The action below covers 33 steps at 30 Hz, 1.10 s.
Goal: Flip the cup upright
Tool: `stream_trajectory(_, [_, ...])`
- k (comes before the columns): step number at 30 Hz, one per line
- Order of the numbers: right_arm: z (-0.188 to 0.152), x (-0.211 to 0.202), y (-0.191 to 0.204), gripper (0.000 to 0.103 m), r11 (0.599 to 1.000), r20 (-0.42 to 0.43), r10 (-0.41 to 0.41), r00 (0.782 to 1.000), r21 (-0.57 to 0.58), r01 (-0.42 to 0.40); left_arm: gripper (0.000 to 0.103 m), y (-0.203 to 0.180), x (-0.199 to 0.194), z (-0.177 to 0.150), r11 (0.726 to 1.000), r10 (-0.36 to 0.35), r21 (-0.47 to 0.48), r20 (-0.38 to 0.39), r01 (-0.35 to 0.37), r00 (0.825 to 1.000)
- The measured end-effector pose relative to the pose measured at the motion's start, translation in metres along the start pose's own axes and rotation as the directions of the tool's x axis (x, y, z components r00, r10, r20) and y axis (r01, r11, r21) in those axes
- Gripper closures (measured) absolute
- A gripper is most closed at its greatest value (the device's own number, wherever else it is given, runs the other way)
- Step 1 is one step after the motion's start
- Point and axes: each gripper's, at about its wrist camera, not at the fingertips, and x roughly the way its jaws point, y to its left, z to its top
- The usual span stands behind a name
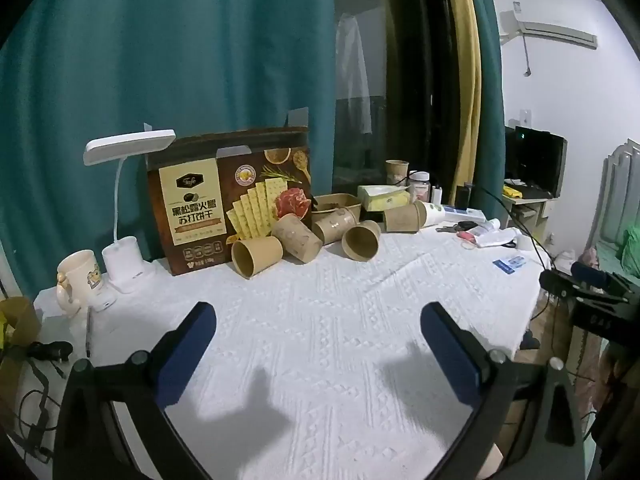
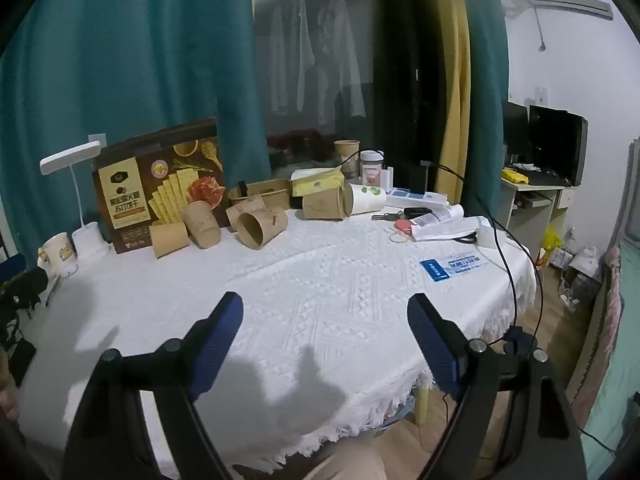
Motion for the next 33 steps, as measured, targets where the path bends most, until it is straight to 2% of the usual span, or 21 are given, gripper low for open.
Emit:
stream_trajectory(11, [0.001, -0.006, 0.005, 0.021, 1.0, 0.002, 0.009, 1.0, -0.002, -0.009, 0.001, 0.001, 0.008, 0.01, 1.0, -0.013, 0.007, -0.004, 0.013, 1.0])
stream_trajectory(16, [0.0, -0.005, 0.007, 0.021, 1.0, -0.004, 0.012, 1.0, -0.007, -0.012, 0.001, 0.006, -0.01, 0.007, 1.0, -0.003, -0.005, 0.013, 0.004, 1.0])
stream_trajectory(33, [0.004, -0.011, 0.004, 0.021, 1.0, -0.002, 0.015, 1.0, -0.001, -0.015, 0.001, 0.005, -0.015, 0.008, 1.0, -0.014, -0.027, 0.043, 0.015, 0.999])
